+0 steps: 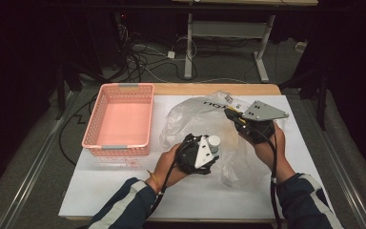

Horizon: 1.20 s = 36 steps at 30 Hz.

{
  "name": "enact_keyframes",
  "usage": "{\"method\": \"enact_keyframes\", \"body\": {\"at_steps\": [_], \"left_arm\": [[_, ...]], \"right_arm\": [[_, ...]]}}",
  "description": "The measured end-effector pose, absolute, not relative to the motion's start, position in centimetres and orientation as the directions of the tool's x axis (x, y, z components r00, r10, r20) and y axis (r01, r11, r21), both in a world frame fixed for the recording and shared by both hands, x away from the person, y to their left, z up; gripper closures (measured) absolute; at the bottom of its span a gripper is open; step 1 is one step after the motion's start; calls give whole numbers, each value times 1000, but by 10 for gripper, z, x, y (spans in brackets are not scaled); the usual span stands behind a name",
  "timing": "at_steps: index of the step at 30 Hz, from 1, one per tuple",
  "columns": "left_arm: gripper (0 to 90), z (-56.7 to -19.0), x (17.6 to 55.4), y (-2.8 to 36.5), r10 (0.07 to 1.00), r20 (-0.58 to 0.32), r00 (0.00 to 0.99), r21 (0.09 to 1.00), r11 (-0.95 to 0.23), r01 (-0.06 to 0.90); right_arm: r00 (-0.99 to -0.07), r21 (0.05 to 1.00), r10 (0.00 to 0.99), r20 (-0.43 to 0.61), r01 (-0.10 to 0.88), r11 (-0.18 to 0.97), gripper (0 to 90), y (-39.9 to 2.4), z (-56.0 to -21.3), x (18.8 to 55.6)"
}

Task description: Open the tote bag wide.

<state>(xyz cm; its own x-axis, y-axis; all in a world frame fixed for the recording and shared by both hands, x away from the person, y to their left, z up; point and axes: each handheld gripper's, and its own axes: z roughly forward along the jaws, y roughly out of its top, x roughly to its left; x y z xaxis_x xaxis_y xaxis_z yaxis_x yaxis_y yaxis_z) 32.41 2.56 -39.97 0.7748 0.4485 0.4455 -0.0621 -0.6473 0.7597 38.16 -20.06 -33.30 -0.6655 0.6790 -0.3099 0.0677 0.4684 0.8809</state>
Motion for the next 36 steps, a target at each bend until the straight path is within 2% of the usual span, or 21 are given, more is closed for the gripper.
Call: {"method": "enact_keyframes", "body": {"at_steps": [5, 9, 15, 20, 22, 25, 29, 32, 34, 35, 36], "left_arm": [[253, -386, 305, 78, 537, 446, 716, 800, -598, -49], [218, -395, 311, 109, 617, 377, 690, 823, -565, 55], [218, -413, 330, 120, 654, 366, 662, 796, -589, 141], [240, -417, 343, 122, 688, 298, 661, 807, -552, 210], [305, -419, 346, 120, 682, 284, 674, 802, -555, 223], [524, -423, 346, 116, 647, 282, 709, 788, -577, 213], [734, -422, 343, 114, 616, 280, 736, 789, -585, 189], [797, -422, 342, 115, 611, 274, 742, 794, -580, 184], [815, -423, 342, 115, 606, 272, 748, 790, -584, 185], [818, -424, 342, 116, 606, 269, 749, 791, -583, 188], [819, -424, 342, 115, 608, 267, 748, 790, -582, 191]], "right_arm": [[-667, 878, 678, -309, 73, 473, 900, -204, -336, 380], [-672, 871, 672, -312, 80, 485, 900, -205, -340, 380], [-679, 865, 665, -309, 90, 494, 900, -206, -346, 377], [-687, 858, 656, -313, 91, 505, 900, -209, -353, 374], [-688, 858, 658, -306, 101, 504, 900, -213, -356, 374], [-689, 857, 663, -293, 117, 501, 897, -217, -359, 375], [-689, 856, 666, -286, 128, 500, 857, -221, -361, 374], [-686, 861, 671, -283, 127, 492, 781, -222, -360, 372], [-685, 870, 673, -279, 117, 479, 770, -223, -357, 368], [-688, 873, 671, -276, 113, 475, 740, -224, -356, 366], [-691, 875, 668, -276, 108, 473, 671, -223, -355, 364]]}}
